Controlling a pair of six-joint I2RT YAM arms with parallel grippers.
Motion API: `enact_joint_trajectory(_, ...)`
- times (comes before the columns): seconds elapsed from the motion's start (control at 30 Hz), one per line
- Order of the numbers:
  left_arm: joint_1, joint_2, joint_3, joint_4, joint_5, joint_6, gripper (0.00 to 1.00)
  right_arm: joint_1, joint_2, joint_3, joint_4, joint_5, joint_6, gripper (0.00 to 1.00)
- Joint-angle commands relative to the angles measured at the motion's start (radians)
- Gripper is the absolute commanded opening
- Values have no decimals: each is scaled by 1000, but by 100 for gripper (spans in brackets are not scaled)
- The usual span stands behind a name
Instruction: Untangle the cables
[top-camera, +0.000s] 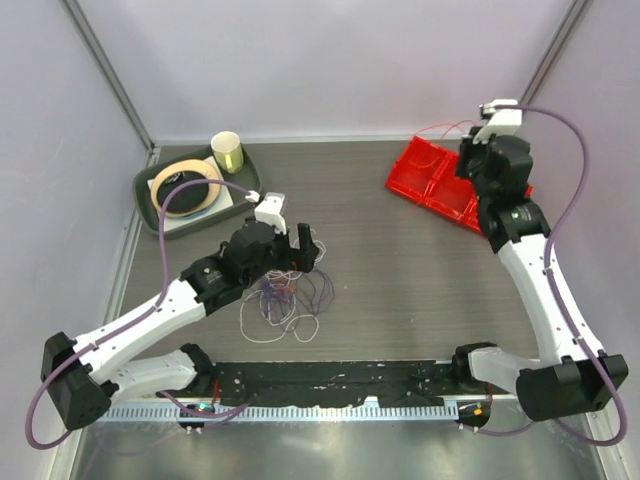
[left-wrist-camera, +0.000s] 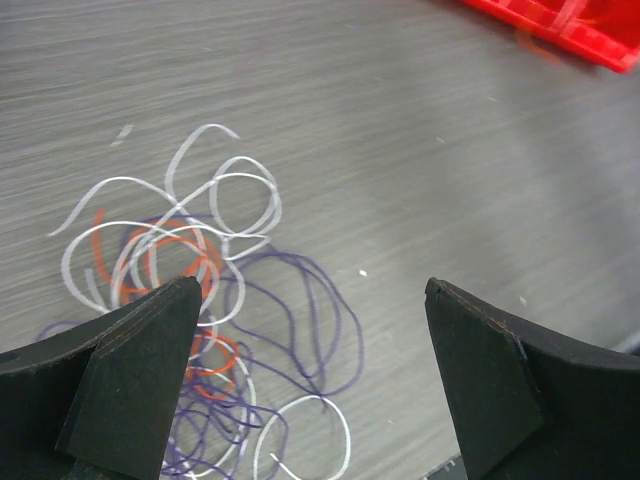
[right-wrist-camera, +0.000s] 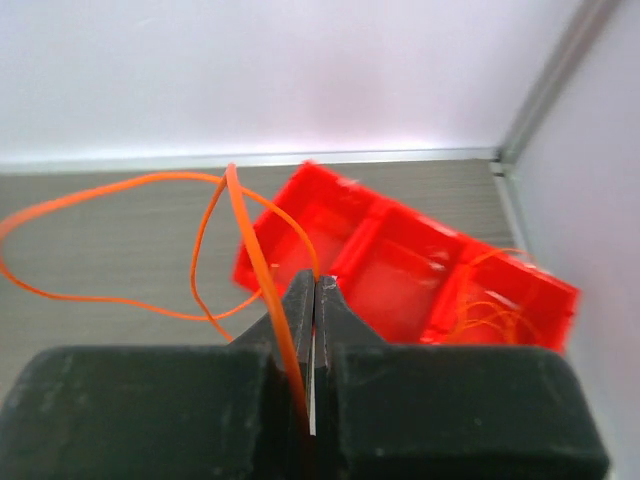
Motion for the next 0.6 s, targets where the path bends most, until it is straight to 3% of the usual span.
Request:
enact_joint_trajectory(0.0,-2,9,-9,-14,-229,-31,100,-154,82,144,-27,52,-2,1)
enact_joint_trajectory(0.3,8,45,-32,21,-263,-11,100,-322,290,304,-11,17,-45,1)
enact_joint_trajectory(0.57,28,60,-45,41,-255,0,100,-429,360,235,82,-35,-28,1)
